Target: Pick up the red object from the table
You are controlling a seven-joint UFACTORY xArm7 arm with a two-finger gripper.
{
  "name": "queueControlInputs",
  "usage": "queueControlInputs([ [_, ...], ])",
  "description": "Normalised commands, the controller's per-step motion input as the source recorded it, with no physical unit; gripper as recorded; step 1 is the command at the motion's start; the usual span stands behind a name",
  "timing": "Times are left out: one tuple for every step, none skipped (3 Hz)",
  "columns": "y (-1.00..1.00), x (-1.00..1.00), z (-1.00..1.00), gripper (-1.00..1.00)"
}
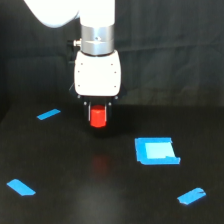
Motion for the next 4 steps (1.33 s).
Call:
queueControlInputs([
  [-0.21, 0.19, 0.98, -1.0],
  [-0.12, 0.18, 1.0, -0.97],
  [0.07, 0.04, 0.9, -1.0],
  [0.0, -0.02, 0.92, -0.98],
])
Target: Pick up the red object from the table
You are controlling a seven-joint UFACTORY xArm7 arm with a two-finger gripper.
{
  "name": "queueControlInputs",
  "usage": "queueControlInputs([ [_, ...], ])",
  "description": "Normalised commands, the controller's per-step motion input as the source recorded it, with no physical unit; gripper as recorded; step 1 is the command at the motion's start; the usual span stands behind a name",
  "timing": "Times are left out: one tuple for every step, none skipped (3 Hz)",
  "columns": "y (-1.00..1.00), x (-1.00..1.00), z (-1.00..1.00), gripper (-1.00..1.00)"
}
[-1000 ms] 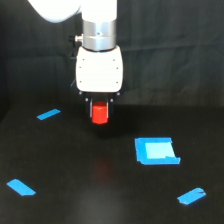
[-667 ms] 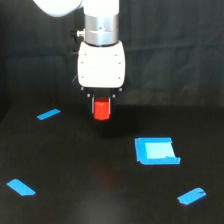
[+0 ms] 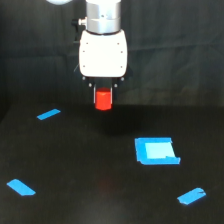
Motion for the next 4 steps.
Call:
queueControlInputs([
  [0.02, -0.05, 0.56, -0.91],
  [0.08, -0.01, 0.5, -1.0],
  [-0.07, -0.06, 0.25, -0.97],
  [-0.1, -0.06, 0.11, -0.98],
])
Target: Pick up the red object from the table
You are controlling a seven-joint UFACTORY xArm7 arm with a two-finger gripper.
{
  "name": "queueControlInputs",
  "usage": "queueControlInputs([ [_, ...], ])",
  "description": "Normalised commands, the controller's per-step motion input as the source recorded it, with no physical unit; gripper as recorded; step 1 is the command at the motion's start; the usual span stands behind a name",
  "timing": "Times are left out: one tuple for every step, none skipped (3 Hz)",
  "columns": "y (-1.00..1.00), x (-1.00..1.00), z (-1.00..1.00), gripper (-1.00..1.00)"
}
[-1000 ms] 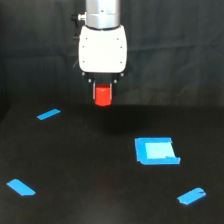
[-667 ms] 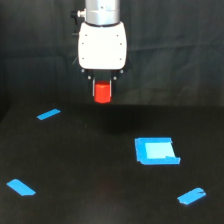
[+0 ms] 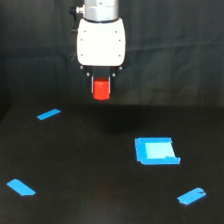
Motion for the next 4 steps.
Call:
queueControlInputs([
  [-0.05, -0.03, 0.23, -0.95],
  [0.1, 0.04, 0.13, -0.91],
  [0.01, 0.01, 0.07, -0.93],
  [-0.03, 0.05, 0.13, -1.0],
])
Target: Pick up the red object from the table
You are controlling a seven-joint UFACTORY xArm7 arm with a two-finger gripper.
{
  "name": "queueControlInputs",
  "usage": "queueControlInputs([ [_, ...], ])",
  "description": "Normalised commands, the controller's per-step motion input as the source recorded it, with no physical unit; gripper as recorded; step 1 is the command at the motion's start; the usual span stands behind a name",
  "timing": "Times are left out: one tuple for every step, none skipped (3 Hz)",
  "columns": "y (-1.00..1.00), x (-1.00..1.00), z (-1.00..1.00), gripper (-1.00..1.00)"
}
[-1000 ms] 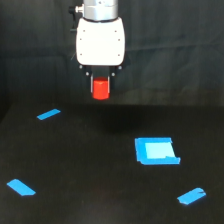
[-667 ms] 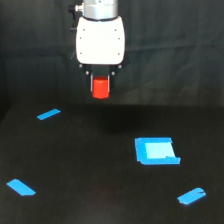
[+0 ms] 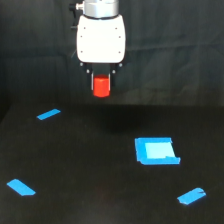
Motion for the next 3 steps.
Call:
queueControlInputs([
  [-0.01, 0.08, 0.08, -1.0],
  [-0.12, 0.04, 0.03, -1.0],
  [-0.03, 0.04, 0.09, -1.0],
])
